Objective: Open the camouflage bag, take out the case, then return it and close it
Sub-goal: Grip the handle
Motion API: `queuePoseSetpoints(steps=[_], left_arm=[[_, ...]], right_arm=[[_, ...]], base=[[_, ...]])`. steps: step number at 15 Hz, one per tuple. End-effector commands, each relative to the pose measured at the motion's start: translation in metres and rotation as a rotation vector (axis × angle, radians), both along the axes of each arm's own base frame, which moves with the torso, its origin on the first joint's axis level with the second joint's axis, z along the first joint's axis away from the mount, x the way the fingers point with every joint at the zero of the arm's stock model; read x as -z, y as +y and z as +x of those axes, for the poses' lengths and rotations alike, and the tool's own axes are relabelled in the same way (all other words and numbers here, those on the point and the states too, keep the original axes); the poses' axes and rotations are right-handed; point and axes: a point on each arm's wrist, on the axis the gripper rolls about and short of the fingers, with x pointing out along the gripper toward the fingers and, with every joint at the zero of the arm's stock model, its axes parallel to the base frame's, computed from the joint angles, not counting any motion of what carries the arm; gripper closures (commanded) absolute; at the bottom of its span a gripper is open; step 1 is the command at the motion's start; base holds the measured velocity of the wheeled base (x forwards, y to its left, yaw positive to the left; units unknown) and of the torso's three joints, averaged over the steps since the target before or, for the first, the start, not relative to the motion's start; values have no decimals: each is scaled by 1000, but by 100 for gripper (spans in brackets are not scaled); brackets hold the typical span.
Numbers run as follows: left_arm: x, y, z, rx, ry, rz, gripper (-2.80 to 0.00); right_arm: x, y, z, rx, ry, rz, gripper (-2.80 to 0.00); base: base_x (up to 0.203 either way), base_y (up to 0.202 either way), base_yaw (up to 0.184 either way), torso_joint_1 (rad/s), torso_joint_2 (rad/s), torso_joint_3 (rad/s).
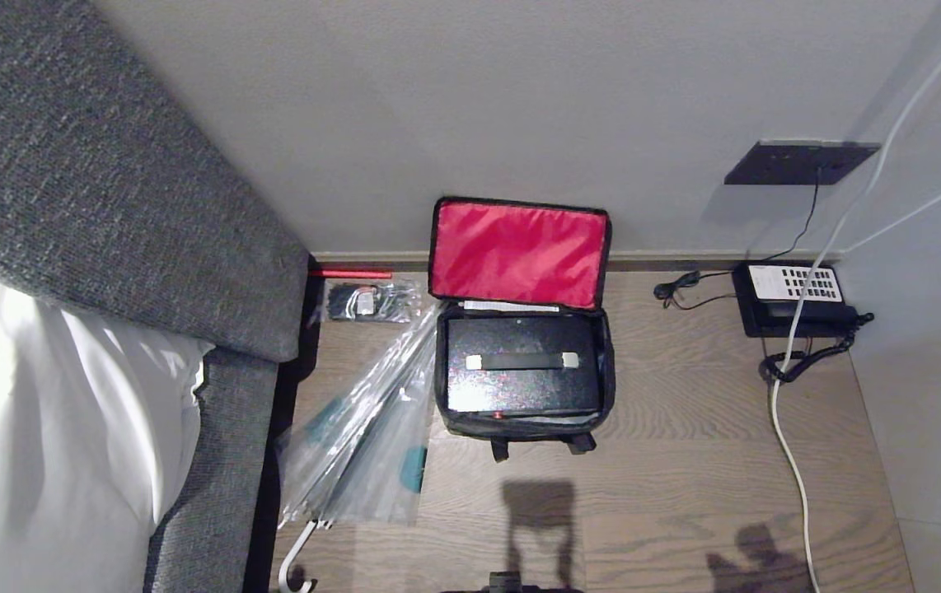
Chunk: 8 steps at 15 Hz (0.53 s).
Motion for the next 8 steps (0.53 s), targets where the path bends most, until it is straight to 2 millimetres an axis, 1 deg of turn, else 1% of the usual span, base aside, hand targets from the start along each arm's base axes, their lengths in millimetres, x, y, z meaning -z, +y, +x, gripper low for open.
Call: queuePoseSetpoints(steps=[1,2,4,7,8], left_arm=[[0,0,0,0,0,0,0],[0,0,0,0,0,2,0],[0,0,0,0,1,0,0],[0,0,0,0,0,0,0],[0,0,0,0,1,2,0]], right_arm=[[22,0,-15,16,-150,-161,0],[29,-1,-16,35,-194,-185,0],[33,-2,-23,99,-288,-176,0],[36,-3,-30,177,-351,-129,0],[38,-4,-29,238,-354,-127,0]], base=[[0,0,0,0,0,0],[0,0,0,0,0,0],[0,0,0,0,0,0],[0,0,0,0,0,0],[0,0,0,0,0,0]])
